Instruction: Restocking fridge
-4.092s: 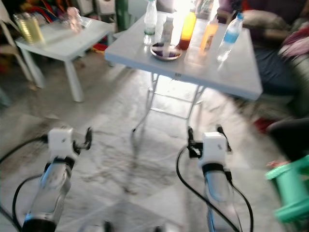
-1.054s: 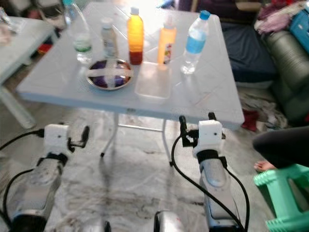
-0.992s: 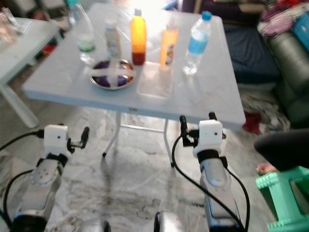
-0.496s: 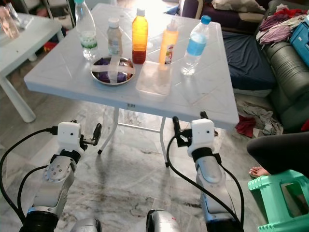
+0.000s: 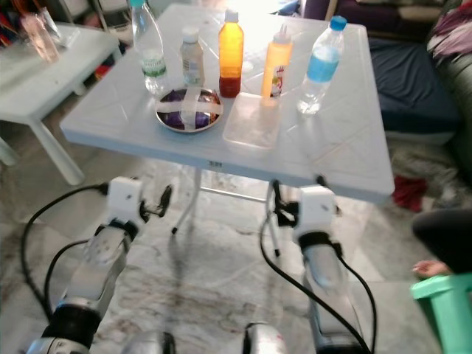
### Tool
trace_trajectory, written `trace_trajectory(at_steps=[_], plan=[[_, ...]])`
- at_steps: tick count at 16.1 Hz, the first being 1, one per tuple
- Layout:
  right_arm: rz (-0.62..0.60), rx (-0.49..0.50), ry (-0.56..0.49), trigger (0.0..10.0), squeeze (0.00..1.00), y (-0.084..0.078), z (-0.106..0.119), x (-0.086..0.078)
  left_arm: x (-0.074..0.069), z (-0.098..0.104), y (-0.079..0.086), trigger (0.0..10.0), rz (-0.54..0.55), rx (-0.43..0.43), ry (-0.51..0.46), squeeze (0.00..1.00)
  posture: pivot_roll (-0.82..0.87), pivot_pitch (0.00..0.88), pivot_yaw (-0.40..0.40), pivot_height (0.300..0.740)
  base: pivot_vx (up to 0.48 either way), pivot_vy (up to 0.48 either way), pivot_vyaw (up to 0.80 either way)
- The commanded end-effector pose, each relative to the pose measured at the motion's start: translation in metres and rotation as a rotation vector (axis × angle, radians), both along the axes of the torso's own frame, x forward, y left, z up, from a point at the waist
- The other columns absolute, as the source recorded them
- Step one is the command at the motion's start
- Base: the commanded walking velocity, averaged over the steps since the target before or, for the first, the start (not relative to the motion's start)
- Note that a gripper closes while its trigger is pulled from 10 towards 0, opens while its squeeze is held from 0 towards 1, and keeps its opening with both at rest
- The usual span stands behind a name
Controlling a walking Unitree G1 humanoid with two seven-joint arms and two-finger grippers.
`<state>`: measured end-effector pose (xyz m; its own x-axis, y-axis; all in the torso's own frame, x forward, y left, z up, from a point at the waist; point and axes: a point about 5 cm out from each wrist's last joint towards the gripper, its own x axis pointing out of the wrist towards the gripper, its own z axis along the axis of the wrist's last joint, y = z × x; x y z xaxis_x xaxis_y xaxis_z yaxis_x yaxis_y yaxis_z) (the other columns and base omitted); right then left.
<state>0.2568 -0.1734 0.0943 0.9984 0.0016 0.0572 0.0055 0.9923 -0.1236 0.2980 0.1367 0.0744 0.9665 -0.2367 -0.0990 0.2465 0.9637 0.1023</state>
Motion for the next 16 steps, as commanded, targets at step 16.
trace_trajectory(at_steps=[16], plan=[[-0.02,-0.025,-0.016,10.0,0.0,-0.001,0.001,-0.012,-0.005,-0.015,0.002,10.0,-0.002,-0.047,0.043,0.0,-0.1,0.094,0.035,0.74,0.0,0.113,0.0]])
